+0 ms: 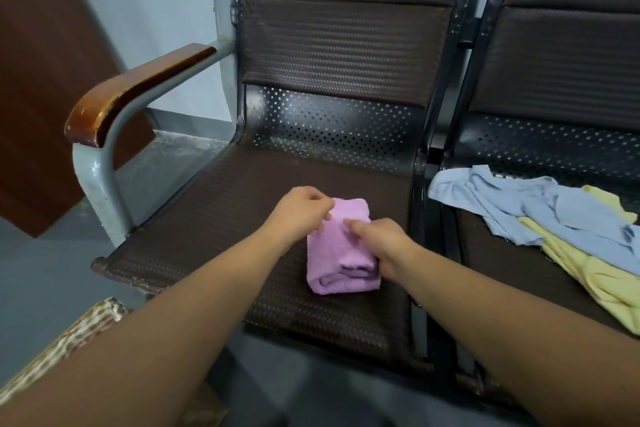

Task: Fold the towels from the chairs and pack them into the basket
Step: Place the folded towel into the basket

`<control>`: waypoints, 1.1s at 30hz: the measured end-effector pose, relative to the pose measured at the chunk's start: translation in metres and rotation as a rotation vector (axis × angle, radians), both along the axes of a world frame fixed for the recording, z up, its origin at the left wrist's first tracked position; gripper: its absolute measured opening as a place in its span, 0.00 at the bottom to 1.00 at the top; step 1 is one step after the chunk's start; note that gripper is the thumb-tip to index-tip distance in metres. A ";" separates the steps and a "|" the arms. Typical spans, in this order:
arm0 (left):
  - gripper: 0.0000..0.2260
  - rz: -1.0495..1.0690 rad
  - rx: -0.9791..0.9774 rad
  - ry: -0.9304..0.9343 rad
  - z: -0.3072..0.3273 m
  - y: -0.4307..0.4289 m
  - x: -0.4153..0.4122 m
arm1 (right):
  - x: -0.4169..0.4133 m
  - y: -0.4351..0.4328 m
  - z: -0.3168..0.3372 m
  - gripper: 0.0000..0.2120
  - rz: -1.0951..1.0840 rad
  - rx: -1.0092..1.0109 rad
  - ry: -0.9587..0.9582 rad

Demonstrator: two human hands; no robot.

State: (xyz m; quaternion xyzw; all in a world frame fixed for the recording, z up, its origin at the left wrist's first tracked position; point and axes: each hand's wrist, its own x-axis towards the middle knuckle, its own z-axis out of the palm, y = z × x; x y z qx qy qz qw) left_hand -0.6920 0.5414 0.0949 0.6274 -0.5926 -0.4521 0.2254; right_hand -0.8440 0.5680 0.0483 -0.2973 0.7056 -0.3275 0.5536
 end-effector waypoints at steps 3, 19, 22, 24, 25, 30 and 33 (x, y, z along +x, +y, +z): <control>0.07 0.096 0.047 -0.200 -0.024 -0.004 0.009 | -0.005 0.002 -0.001 0.11 0.002 -0.055 0.003; 0.17 0.387 0.254 0.599 -0.029 -0.008 0.017 | 0.017 0.009 0.002 0.10 0.024 -0.148 -0.292; 0.15 0.419 0.108 0.736 -0.005 0.001 0.043 | 0.035 0.006 0.014 0.11 0.035 -0.254 -0.278; 0.17 0.442 0.041 0.820 0.014 0.011 0.066 | 0.054 0.006 0.027 0.12 0.105 -0.302 -0.250; 0.18 0.453 0.020 0.867 0.024 0.018 0.077 | 0.064 0.007 0.034 0.13 0.138 -0.318 -0.243; 0.24 0.535 0.000 1.032 0.062 0.054 0.159 | 0.142 0.019 0.068 0.21 0.283 -0.404 -0.479; 0.28 0.572 0.022 1.034 0.072 0.080 0.220 | 0.198 0.030 0.076 0.20 0.369 -0.413 -0.518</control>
